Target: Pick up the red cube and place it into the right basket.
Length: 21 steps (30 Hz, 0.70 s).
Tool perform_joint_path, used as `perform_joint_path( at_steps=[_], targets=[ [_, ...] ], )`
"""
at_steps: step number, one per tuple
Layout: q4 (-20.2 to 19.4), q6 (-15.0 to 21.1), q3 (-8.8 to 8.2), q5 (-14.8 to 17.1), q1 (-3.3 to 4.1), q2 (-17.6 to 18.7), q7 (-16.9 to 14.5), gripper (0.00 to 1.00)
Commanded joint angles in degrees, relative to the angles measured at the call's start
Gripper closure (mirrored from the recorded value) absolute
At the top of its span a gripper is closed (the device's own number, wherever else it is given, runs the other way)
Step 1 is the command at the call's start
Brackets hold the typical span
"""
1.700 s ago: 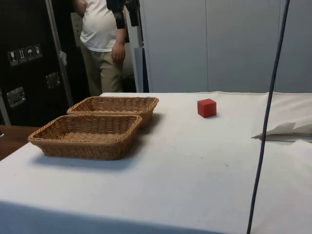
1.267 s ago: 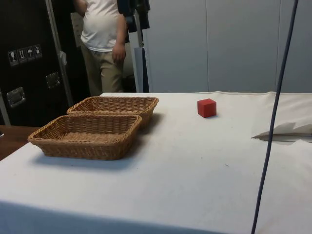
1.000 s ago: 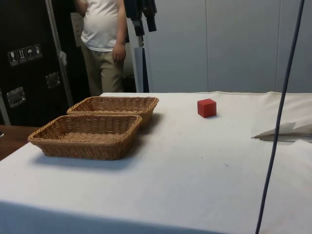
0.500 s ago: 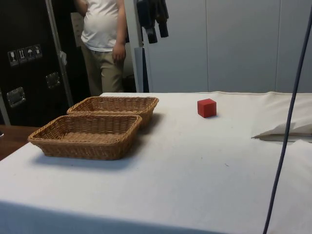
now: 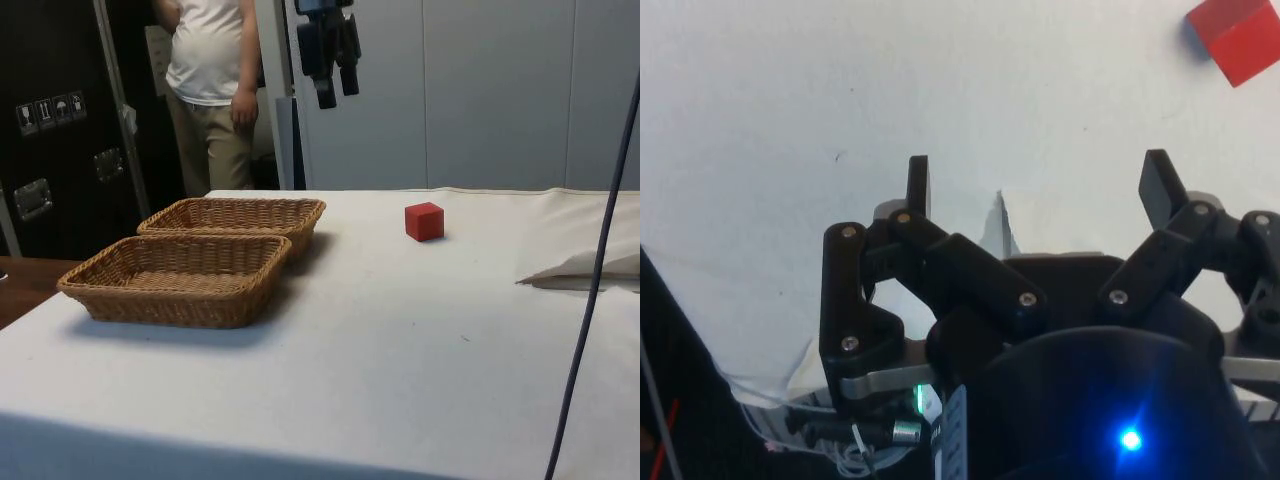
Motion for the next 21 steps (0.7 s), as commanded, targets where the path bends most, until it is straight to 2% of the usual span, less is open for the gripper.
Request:
perform_joint_path(
  at_steps=[1,6,8,9,13,15,16,21],
  targets=[
    [-1.3,1.8,-0.11,-0.1,-0.17,-0.6,0.2,0.0],
    [-3.8,5.0,-0.69,0.2,-0.34,-1.1,-0.1,0.0],
    [-3.4,4.5,-0.69,0.1,-0.29,-0.7,0.0,0.0],
    [-4.6,6.0,-0.92,0.1,-0.46,-1.3,-0.1,0.0],
    [-6.4,7.8,-1.49,-0.2,-0.69,-1.5,0.1,0.0],
    [-7.0,8.4,-1.72,-0.3,-0.8,-1.7,0.1,0.0],
    [-6.5,7.6,-1.66,0.1,-0.63,-1.2,-0.1,0.0],
    [-8.8,10.0,-2.46,-0.3,-1.09,-1.8,0.2,0.0]
  ],
)
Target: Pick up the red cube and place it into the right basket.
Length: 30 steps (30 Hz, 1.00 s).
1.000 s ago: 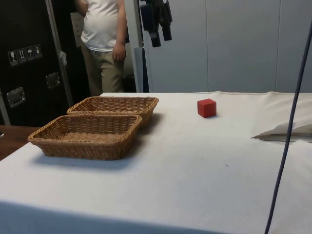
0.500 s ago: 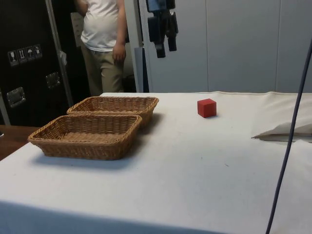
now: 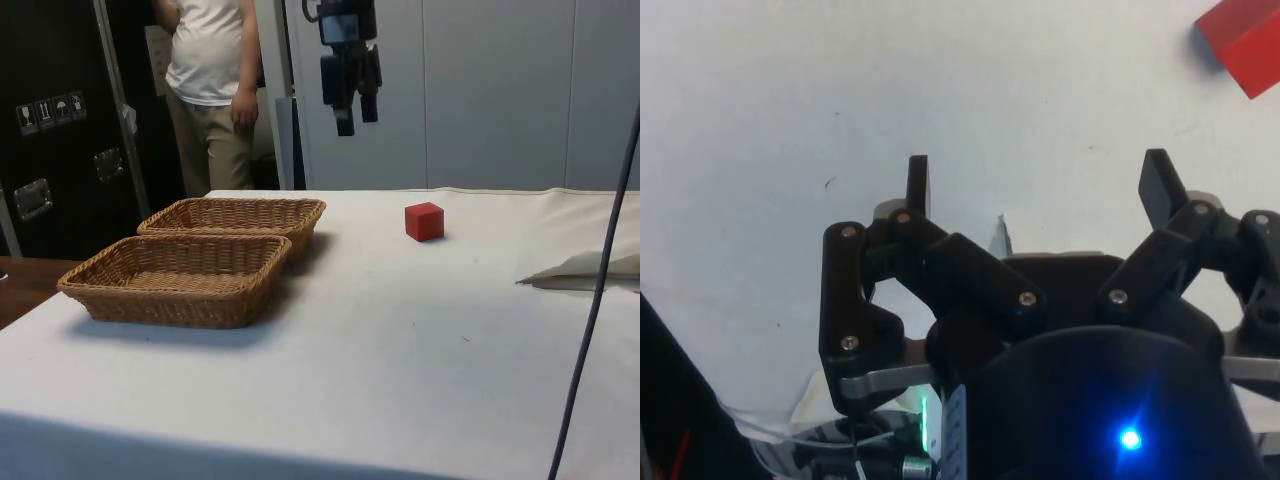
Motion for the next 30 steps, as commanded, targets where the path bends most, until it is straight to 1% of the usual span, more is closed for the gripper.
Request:
perform_joint_path(
  at_steps=[1,4,5,6,9,12,13,14,15,20,21,22,23,24,27,30],
  targets=[
    [-0.7,1.0,-0.11,-0.4,-0.23,-0.4,0.3,0.0],
    [-1.5,1.9,-0.46,-0.4,-0.4,-0.3,0.3,0.0],
    [-1.1,1.2,-0.52,0.0,-0.17,0.0,0.0,0.0],
    [-1.8,2.2,-0.63,-0.3,-0.4,-0.3,0.3,0.0],
    [-2.9,3.4,-1.15,-0.3,-0.57,-0.1,0.4,0.0],
    [-3.7,4.3,-1.55,-0.3,-0.57,0.1,0.6,0.0],
    [-3.3,3.4,-1.55,0.0,-0.4,0.0,0.1,0.0],
    [-3.9,4.6,-1.72,-0.3,-0.57,0.1,0.6,0.0],
    [-4.4,5.1,-2.01,-0.2,-0.63,0.3,0.8,0.0],
    [-5.2,6.3,-2.75,-0.1,-0.63,0.6,1.0,0.0],
    [-5.2,6.4,-2.92,-0.1,-0.69,0.7,1.0,0.0],
    [-5.2,5.8,-2.81,0.0,-0.52,0.7,0.7,0.0],
    [-5.2,6.4,-3.15,-0.1,-0.74,0.9,0.9,0.0],
    [-4.9,6.2,-3.61,0.1,-0.69,1.0,0.8,0.0],
    [-4.4,5.7,-4.13,0.4,-0.63,0.7,0.6,0.0],
    [-4.0,5.7,-4.81,1.5,-0.52,0.5,-0.2,0.0]
  ],
)
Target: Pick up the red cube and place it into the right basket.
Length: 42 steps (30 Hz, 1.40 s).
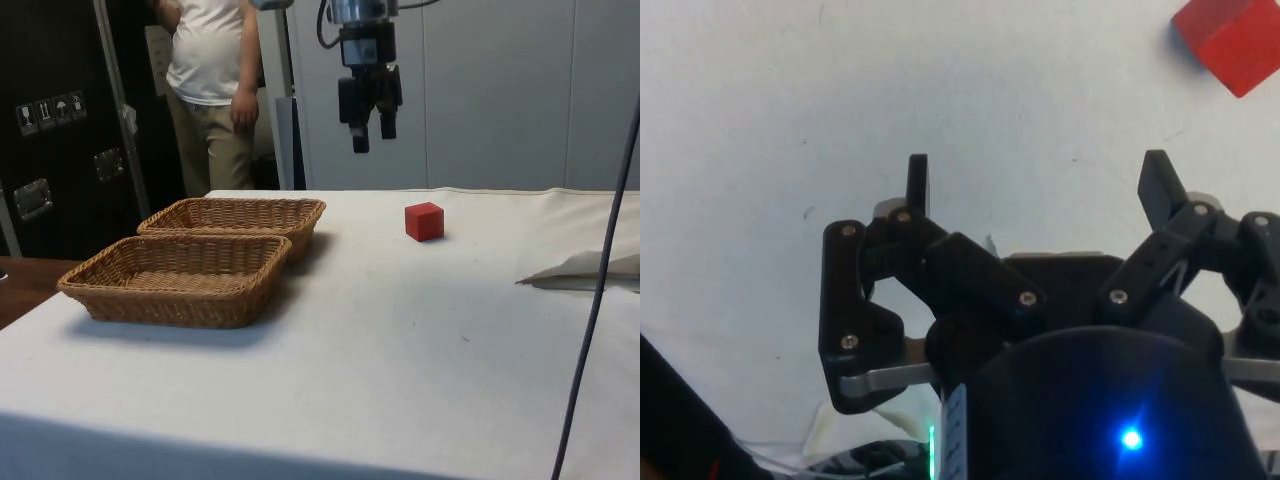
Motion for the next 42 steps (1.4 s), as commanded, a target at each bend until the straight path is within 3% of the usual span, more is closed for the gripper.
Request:
perform_joint_path(
  at_steps=[1,7,8,16,26,42],
  targets=[
    [0.1,0.0,-0.11,0.2,0.0,0.0,-0.2,0.0],
    [0.4,0.2,-1.2,3.0,0.06,-0.3,-2.3,0.0],
    [0.6,0.1,-1.03,2.3,0.0,-0.1,-1.8,0.0],
    [0.5,0.9,-3.27,6.3,-0.06,0.9,-5.3,0.0],
    [0.3,2.5,-5.16,6.8,0.0,3.3,-5.0,0.0],
    [-0.2,5.4,-6.07,9.4,-0.11,7.4,-2.8,0.0]
  ],
)
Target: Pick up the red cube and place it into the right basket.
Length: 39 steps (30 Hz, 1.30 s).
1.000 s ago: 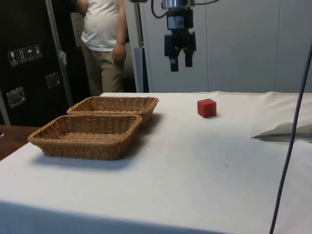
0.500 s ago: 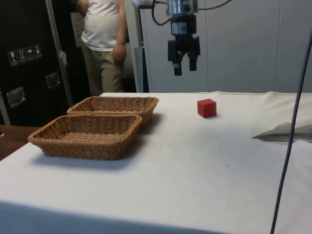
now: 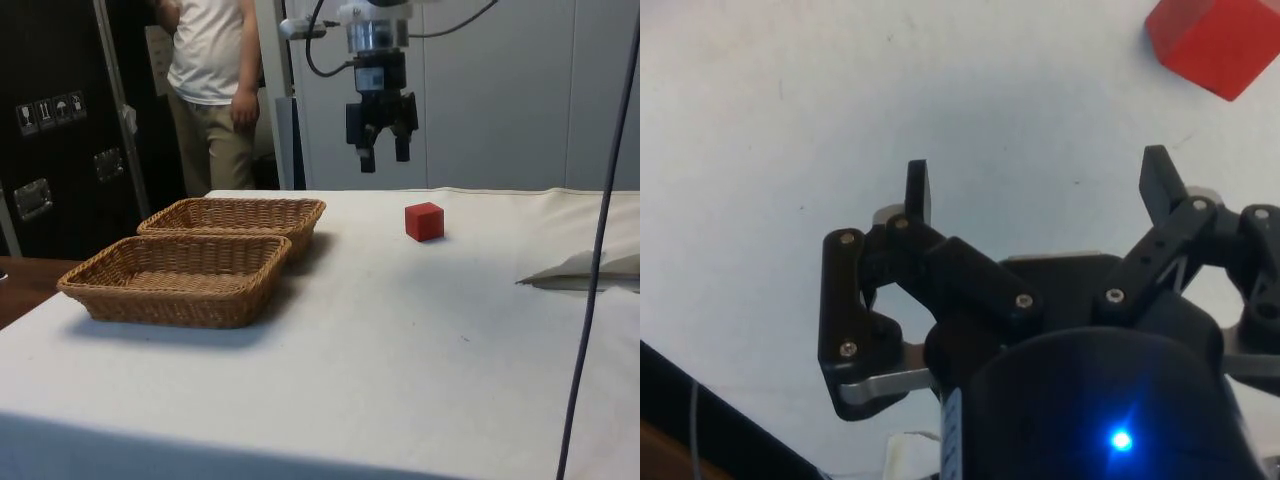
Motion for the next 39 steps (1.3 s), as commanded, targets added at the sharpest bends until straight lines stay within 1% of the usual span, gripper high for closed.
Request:
perform_joint_path(
  at_steps=[1,2,3,5,10,11,12,13,19,20,21,23,29,30,31,39],
  targets=[
    [-0.5,0.7,-0.11,0.3,-0.11,-0.1,0.2,0.0],
    [-0.6,0.8,-0.23,0.3,-0.11,-0.1,0.3,0.0],
    [-0.2,0.0,-0.23,0.0,0.0,0.1,0.3,0.0],
    [-0.9,1.0,-0.52,0.3,-0.17,0.0,0.5,0.0],
    [-1.8,1.6,-1.32,0.3,-0.17,0.2,0.5,0.0],
    [-1.9,1.7,-1.43,0.3,-0.17,0.2,0.6,0.0],
    [-1.7,1.0,-1.38,0.0,-0.06,0.1,0.5,0.0],
    [-2.1,1.9,-1.6,0.3,-0.17,0.3,0.6,0.0],
    [-3.1,2.6,-2.69,0.4,-0.23,0.7,0.7,0.0],
    [-3.2,2.6,-3.15,0.3,-0.29,0.8,0.5,0.0],
    [-2.9,2.1,-3.04,0.0,-0.11,0.9,0.7,0.0],
    [-3.2,2.5,-3.67,0.2,-0.34,0.9,0.3,0.0],
    [-3.2,2.6,-5.44,0.2,-0.29,1.3,-0.5,0.0],
    [-3.0,2.1,-5.44,0.0,-0.11,1.3,-0.3,0.0],
    [-3.2,2.6,-5.67,0.2,-0.29,1.5,-0.5,0.0],
    [-3.0,3.2,-6.88,0.6,-0.23,2.8,0.0,0.0]
  ],
)
